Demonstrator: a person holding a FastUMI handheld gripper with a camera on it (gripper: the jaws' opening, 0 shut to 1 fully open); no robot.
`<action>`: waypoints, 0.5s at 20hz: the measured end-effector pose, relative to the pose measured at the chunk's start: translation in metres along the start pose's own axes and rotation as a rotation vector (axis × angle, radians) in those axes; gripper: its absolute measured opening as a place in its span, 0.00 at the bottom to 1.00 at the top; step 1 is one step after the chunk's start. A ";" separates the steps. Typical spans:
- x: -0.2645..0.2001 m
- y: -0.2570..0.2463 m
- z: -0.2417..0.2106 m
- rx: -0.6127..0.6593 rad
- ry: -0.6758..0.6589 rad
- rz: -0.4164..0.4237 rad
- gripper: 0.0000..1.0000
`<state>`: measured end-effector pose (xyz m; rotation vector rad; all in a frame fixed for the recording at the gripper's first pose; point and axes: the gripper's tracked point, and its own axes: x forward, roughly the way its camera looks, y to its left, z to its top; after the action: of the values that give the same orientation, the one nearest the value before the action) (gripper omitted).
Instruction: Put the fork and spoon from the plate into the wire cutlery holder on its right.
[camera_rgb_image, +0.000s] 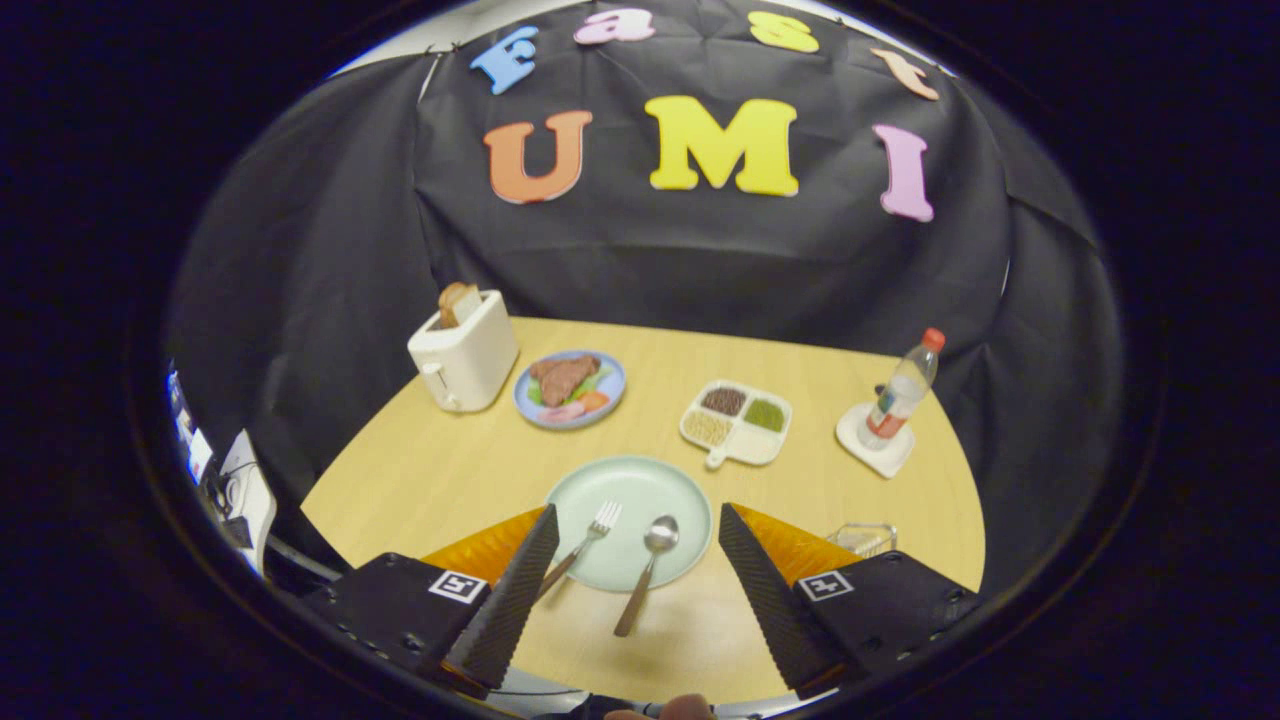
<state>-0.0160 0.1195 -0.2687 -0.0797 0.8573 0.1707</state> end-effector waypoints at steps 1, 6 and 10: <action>0.006 -0.001 -0.016 0.010 0.051 -0.011 0.97; 0.039 -0.002 -0.070 0.063 0.256 -0.049 0.96; 0.065 0.000 -0.105 0.089 0.386 -0.077 0.96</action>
<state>-0.0522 0.1128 -0.3868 -0.0631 1.2437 0.0446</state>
